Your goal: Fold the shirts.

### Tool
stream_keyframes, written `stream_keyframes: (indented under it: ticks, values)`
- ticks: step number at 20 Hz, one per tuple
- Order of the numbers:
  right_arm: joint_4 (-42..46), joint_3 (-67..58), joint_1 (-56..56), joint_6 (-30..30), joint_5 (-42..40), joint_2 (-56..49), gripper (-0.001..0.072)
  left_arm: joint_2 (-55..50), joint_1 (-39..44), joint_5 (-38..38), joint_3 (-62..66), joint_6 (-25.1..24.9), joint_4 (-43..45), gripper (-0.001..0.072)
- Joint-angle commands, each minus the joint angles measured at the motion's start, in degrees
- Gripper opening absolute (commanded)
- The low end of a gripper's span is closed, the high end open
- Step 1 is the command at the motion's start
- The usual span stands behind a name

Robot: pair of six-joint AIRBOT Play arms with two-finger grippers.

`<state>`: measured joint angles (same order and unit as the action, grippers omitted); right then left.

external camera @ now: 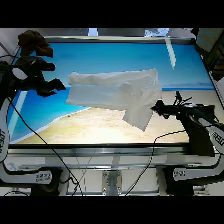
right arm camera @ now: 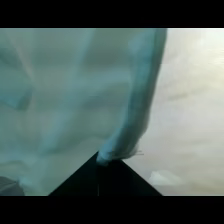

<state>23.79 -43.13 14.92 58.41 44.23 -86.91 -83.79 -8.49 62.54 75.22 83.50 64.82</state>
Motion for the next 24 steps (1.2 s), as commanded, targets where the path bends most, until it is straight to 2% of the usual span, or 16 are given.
stream_keyframes:
  ticks: [1, 4, 7, 13, 14, 16, 19, 20, 21, 22, 24]
  values:
    - [-2.78, -0.9, -0.24, -0.22, 2.16, 0.92, 0.0026, -0.61, 0.0, 6.4, -0.35, 0.94, 3.91, 0.0691]
    - [-2.82, -1.42, -0.24, -0.2, 3.43, 2.86, 0.0026, -3.15, 0.0, 8.2, -1.79, 1.18, 5.81, 0.069]
    - [-2.8, -1.42, -0.24, 0.11, 3.41, 5.33, 0.0026, -8.17, 0.0, 7.87, -2.12, 2.45, 3.61, 0.069]
    - [-3.13, -1.42, -0.24, 0.55, 6.1, 6.23, 0.0026, -15.3, 0.0, -3.78, -2.05, 2.38, -5.77, 0.0687]
    - [-3.26, -1.42, -0.24, 0.55, 6.32, 6.23, 0.0026, -15.41, 0.0, -6.16, -2.05, 2.38, -6.19, 0.0676]
    - [-3.28, -1.42, -0.24, 0.55, 6.38, 6.23, 0.0026, -15.39, 0.0, -9.68, -1.7, 2.4, -7.15, 0.0581]
    - [-3.3, -1.42, -0.24, 0.55, 6.4, 6.23, 0.0026, -15.41, 0.0, -11.04, -1.73, 2.8, -8.22, 0.0544]
    - [-3.32, -1.42, -0.24, 0.55, 6.4, 6.23, 0.0026, -15.41, 0.0, -10.23, -1.73, 3.06, -8.26, 0.0425]
    - [-3.43, -1.42, -0.24, 0.55, 6.38, 6.23, 0.0026, -15.41, 0.0, -9.2, -1.73, 3.04, -8.39, 0.0211]
    - [-3.76, -1.42, -0.24, 0.52, 6.4, 6.23, 0.0026, -15.41, 0.0, -8.33, -1.73, 3.04, -8.46, 0.0035]
    - [-5.14, -1.42, -0.24, 0.46, 6.43, 6.25, 0.0026, -15.39, 0.0, -6.45, -1.73, 3.02, -10.1, 0.0016]
